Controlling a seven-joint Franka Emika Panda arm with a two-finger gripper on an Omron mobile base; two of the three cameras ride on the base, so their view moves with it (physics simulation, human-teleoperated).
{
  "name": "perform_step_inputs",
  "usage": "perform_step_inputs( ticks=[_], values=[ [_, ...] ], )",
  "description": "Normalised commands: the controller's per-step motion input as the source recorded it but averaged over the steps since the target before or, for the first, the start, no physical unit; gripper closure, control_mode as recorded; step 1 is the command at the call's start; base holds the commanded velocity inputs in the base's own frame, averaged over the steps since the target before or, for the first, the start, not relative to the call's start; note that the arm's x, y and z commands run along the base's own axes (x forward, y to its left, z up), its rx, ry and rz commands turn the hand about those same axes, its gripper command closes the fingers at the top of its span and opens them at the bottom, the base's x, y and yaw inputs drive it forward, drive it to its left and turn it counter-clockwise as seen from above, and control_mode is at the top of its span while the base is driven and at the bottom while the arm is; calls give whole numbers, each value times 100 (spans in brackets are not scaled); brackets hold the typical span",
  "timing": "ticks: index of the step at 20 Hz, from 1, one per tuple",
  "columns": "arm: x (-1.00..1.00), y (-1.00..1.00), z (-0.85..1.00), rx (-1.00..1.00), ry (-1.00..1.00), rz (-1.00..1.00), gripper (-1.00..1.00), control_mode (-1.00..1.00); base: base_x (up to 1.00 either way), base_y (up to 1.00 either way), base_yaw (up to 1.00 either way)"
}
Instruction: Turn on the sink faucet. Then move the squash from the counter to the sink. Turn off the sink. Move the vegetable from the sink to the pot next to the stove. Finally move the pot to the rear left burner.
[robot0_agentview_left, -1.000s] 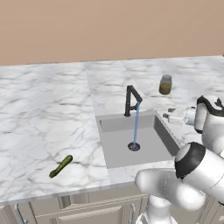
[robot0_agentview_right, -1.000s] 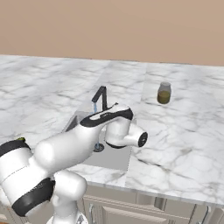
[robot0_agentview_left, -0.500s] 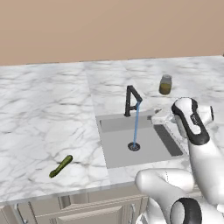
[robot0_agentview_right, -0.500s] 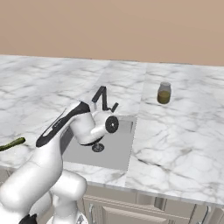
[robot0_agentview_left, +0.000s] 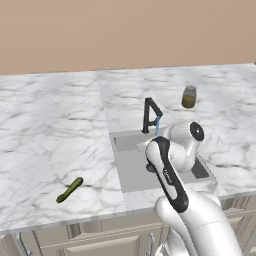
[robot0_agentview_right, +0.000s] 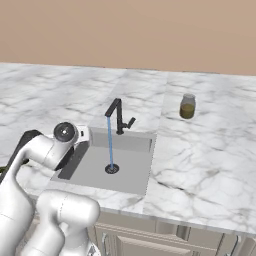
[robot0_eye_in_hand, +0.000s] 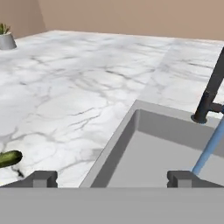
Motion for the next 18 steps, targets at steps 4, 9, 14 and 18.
perform_step_inputs(
  ticks=[4,9,14,18],
  values=[
    [-12,91,7,-4,27,-19,-100,-100,0,0,0],
    [-5,89,0,-3,24,-20,-100,-100,0,0,0],
    [-7,47,-3,0,17,-10,-100,-100,0,0,0],
    [-2,29,-15,0,4,0,-100,-100,0,0,0]
  ],
)
